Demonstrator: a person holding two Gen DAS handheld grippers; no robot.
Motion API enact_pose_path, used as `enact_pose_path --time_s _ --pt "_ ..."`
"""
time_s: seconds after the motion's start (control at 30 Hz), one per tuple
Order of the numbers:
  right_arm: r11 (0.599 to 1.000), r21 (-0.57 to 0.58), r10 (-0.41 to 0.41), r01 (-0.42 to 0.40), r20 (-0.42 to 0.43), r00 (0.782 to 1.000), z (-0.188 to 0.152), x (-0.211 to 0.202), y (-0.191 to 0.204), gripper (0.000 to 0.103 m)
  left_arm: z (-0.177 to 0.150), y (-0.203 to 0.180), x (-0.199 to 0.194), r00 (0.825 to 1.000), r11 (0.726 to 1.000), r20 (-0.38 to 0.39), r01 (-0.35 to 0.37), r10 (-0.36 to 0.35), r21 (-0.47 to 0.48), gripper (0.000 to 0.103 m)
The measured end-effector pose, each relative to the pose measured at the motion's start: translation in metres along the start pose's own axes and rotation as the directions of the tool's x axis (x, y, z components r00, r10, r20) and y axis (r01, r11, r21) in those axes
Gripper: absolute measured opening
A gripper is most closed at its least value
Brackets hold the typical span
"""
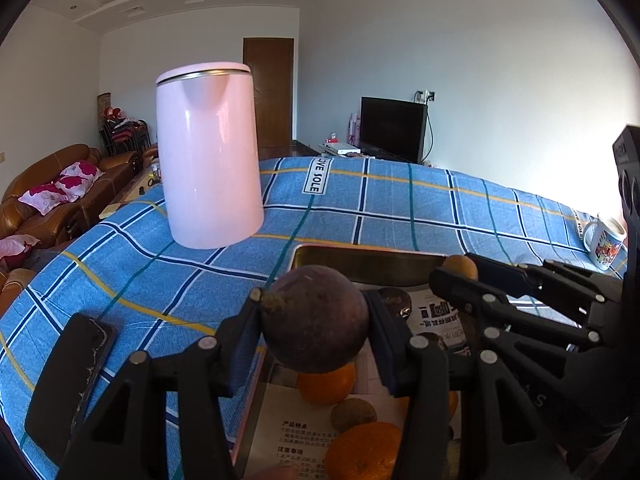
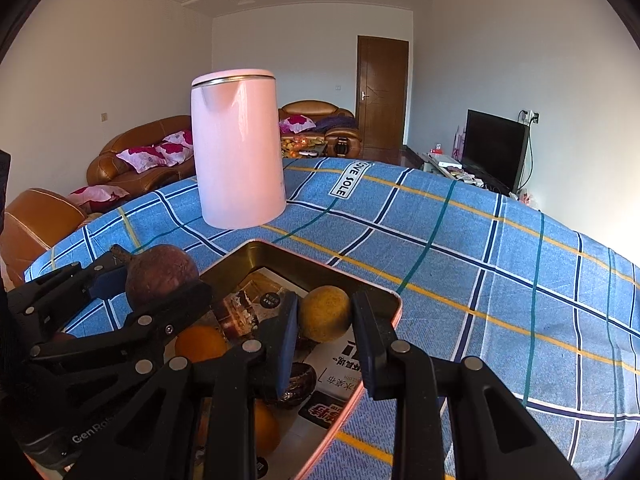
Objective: Organize fruits
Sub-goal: 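Release the yellow fruit from the right tool while the left tool releases the purple-red fruit into the tin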
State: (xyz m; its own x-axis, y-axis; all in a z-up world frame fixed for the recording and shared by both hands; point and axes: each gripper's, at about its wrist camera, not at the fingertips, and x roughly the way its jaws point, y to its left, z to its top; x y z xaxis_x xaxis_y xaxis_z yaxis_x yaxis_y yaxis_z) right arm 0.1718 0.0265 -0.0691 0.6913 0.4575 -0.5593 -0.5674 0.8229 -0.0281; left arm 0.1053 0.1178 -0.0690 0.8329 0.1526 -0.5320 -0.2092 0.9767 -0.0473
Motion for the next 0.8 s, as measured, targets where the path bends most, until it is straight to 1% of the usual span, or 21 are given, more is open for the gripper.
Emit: enact_pose_path --time_s 0.2,0.43,0.6,0.7,0.8 --pt "1.000 0.005 -0.015 0.016 -0.050 0.999 -0.004 0.012 -0.002 0.029 -0.003 -0.002 0.008 0.999 1.000 -0.039 0.008 -0.008 0.007 0.052" --pt "1.000 0.004 0.001 -0.001 -0.117 0.993 -0.010 0.025 -0.003 0.029 -0.002 -0.003 0.012 0.998 1.000 -0.063 0.008 -0.007 0.012 0.052" --pt "1.000 -0.007 0.004 -0.005 -0.125 0.992 -0.010 0.024 -0.001 0.029 -0.003 -0.002 0.011 0.998 1.000 -0.069 0.001 0.000 0.023 0.051" --pt "1.000 -0.004 0.024 -0.025 -0.130 0.991 -0.011 0.024 -0.001 0.029 -0.003 -0.001 0.010 0.997 1.000 -0.072 0.000 0.001 0.017 0.051" --pt "1.000 -0.009 0.021 -0.023 -0.127 0.992 -0.011 0.022 -0.001 0.034 -0.004 0.000 0.006 0.998 1.000 -0.060 -0.002 0.004 0.022 0.052"
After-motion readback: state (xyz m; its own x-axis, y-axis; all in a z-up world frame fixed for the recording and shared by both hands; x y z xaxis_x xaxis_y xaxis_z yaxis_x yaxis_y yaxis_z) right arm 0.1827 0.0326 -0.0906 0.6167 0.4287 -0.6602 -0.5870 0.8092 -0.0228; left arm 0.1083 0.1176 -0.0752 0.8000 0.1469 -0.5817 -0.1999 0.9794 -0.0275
